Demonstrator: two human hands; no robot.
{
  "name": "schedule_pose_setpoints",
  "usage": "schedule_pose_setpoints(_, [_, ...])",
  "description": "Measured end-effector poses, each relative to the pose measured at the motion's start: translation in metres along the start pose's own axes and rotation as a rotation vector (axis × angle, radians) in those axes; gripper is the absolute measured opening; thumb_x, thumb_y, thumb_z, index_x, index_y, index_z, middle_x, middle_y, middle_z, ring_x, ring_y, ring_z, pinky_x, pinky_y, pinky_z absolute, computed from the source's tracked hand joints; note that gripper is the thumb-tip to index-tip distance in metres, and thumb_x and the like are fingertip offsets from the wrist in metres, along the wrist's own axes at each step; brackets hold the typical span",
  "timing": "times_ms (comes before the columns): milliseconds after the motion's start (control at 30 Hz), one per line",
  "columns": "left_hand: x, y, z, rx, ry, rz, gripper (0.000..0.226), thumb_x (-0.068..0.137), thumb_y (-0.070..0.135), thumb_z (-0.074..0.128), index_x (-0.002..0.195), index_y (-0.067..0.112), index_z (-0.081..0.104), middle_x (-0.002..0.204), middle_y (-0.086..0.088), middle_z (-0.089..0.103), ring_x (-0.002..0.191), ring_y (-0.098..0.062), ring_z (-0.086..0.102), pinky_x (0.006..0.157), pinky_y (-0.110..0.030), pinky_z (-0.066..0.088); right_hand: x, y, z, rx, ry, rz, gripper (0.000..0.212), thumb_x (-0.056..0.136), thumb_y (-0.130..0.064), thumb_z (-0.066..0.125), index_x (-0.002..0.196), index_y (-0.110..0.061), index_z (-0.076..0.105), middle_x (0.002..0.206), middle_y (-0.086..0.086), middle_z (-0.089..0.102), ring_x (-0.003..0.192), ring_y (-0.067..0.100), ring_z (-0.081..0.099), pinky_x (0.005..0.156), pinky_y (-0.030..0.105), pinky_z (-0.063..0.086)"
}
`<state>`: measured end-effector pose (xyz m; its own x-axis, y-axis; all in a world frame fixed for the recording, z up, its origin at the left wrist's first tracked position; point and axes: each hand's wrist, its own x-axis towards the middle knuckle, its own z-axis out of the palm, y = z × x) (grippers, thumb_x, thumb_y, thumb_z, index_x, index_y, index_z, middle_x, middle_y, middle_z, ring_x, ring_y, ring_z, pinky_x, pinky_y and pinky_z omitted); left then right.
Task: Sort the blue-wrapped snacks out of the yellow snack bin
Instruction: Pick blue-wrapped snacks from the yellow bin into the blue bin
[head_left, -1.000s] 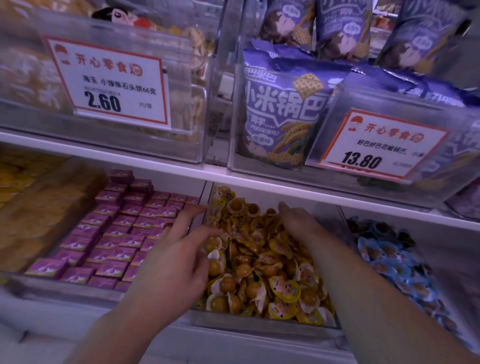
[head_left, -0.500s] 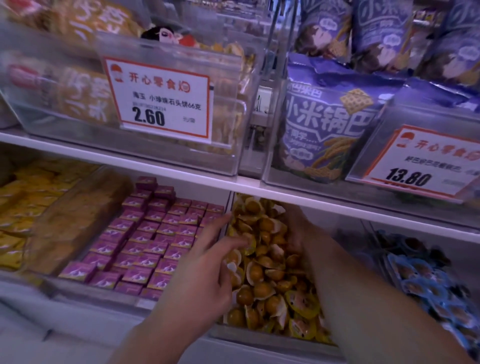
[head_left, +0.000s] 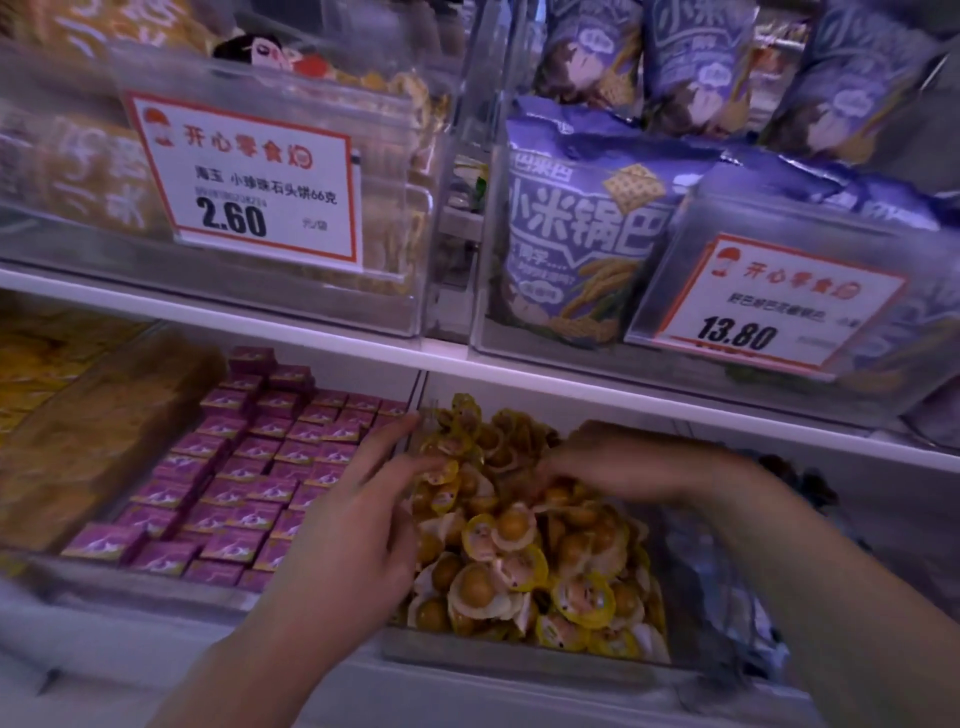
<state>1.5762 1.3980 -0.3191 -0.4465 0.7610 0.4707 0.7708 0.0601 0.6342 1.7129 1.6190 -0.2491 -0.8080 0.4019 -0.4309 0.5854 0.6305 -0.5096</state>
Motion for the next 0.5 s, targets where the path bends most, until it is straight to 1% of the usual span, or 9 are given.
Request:
schedule_pose_setpoints(67, [0.000,0.000,0.000,0.004,-0.002,0.003,0.051,0.076,0.001,0.052,0.118,0.029,0.065,0.150,0.008,0.041,0.127,-0.004,0.046,0.099,-0.012,0.036,-0.027,0.007,-0.001,-0.272,0.059,-0.102,0.031,0.093,-0.045,0.049,0.083,-0.023,0.069,0.077,-0.007,0.066,0.072,0.008,0.060,0.078,0.035,0.055])
schedule_pose_setpoints(100, [0.001,0.000,0.001,0.005,-0.001,0.005,0.053,0.076,-0.003,0.055,0.118,0.028,0.065,0.150,0.010,0.041,0.127,-0.001,0.046,0.098,-0.010,0.035,-0.039,0.010,0.004,-0.363,0.088,-0.129,0.035,0.091,-0.049,0.048,0.108,-0.027,0.068,0.101,-0.005,0.069,0.091,0.011,0.063,0.089,0.036,0.052])
schedule_pose_setpoints(133, [0.001,0.000,0.001,0.005,0.004,0.007,0.055,0.075,-0.007,0.058,0.118,0.028,0.064,0.149,0.013,0.040,0.126,0.005,0.044,0.098,-0.008,0.034,-0.047,0.011,0.014,-0.419,0.103,-0.143,0.051,0.088,-0.057,0.047,0.132,-0.034,0.055,0.128,-0.004,0.061,0.114,0.012,0.058,0.102,0.032,0.046])
schedule_pose_setpoints(167, [0.001,-0.001,0.002,0.004,0.010,0.009,0.057,0.075,-0.009,0.059,0.117,0.028,0.064,0.148,0.017,0.039,0.125,0.013,0.040,0.098,-0.005,0.032,-0.051,0.010,0.028,-0.408,0.086,-0.166,0.067,0.085,-0.066,0.045,0.146,-0.041,0.036,0.148,-0.007,0.045,0.132,0.012,0.045,0.111,0.027,0.036])
schedule_pose_setpoints(233, [0.001,0.000,0.003,0.003,0.016,0.020,0.055,0.075,-0.009,0.059,0.116,0.028,0.065,0.147,0.018,0.039,0.124,0.022,0.033,0.097,-0.001,0.029,-0.048,0.003,0.060,-0.305,-0.023,-0.225,0.081,0.081,-0.078,0.044,0.150,-0.052,0.010,0.161,-0.012,0.017,0.149,0.014,0.016,0.120,0.032,0.020])
schedule_pose_setpoints(300, [0.001,0.000,0.004,0.003,0.019,0.025,0.053,0.076,-0.006,0.057,0.115,0.028,0.066,0.149,0.014,0.041,0.128,0.024,0.029,0.099,0.002,0.026,-0.030,-0.001,0.084,-0.275,-0.066,-0.237,0.090,0.075,-0.085,0.044,0.145,-0.059,-0.006,0.162,-0.019,-0.005,0.152,0.019,-0.008,0.121,0.052,0.011])
schedule_pose_setpoints(333, [0.001,0.000,0.003,0.004,0.019,0.023,0.054,0.076,-0.007,0.058,0.115,0.029,0.066,0.149,0.012,0.042,0.129,0.024,0.028,0.099,0.002,0.025,-0.019,0.000,0.088,-0.276,-0.052,-0.220,0.093,0.073,-0.086,0.046,0.144,-0.059,-0.008,0.162,-0.020,-0.010,0.151,0.020,-0.014,0.119,0.058,0.010])
schedule_pose_setpoints(433, [0.001,0.000,0.003,0.004,0.008,0.030,0.052,0.075,-0.005,0.057,0.114,0.028,0.067,0.148,0.010,0.043,0.129,0.023,0.029,0.100,0.001,0.025,0.008,0.005,0.092,-0.296,0.071,-0.245,0.098,0.073,-0.081,0.054,0.149,-0.053,0.001,0.161,-0.019,-0.004,0.149,0.016,-0.011,0.116,0.064,0.018])
schedule_pose_setpoints(500, [0.002,0.001,0.002,0.008,0.009,0.034,0.050,0.073,0.000,0.054,0.113,0.027,0.067,0.147,0.011,0.043,0.128,0.024,0.028,0.100,0.002,0.025,0.022,0.005,0.097,-0.331,0.182,-0.303,0.102,0.068,-0.079,0.060,0.152,-0.044,0.013,0.159,-0.012,0.014,0.147,0.019,0.005,0.113,0.060,0.028])
